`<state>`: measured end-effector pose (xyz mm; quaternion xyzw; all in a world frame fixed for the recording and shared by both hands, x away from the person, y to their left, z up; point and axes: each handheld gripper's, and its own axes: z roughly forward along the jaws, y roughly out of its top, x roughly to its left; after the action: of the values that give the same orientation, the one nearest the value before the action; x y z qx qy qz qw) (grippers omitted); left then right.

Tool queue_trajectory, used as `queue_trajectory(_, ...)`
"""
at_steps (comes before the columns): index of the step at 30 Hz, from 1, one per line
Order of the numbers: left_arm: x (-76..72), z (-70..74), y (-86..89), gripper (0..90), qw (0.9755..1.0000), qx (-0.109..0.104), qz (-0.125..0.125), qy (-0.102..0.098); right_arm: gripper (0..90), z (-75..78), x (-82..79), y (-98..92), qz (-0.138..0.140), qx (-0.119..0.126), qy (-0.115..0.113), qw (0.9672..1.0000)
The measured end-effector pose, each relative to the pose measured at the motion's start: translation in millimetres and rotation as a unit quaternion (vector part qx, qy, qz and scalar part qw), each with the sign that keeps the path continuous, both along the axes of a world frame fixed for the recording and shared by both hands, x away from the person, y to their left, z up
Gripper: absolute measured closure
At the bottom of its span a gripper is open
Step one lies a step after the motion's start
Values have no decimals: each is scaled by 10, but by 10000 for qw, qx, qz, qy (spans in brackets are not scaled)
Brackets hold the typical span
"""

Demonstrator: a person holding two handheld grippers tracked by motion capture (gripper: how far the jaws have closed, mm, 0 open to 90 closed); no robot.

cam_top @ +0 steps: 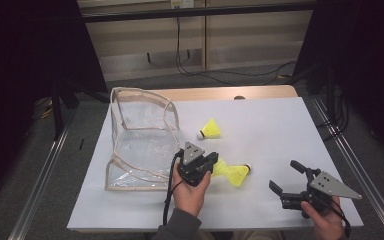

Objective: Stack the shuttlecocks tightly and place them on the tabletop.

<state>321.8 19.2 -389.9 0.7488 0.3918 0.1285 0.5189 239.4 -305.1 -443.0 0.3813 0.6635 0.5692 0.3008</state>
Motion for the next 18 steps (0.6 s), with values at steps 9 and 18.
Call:
queue_trajectory(9, 33, 89, -77, 869, 10000, -4, -24, -42, 17, 0, -1, 0, 2, 5, 3, 10000)
queue_trajectory(18, 100, 129, -178, 868, 10000, -6, -74, 4, 17, 2, -5, -6, -10, 21, 25, 10000)
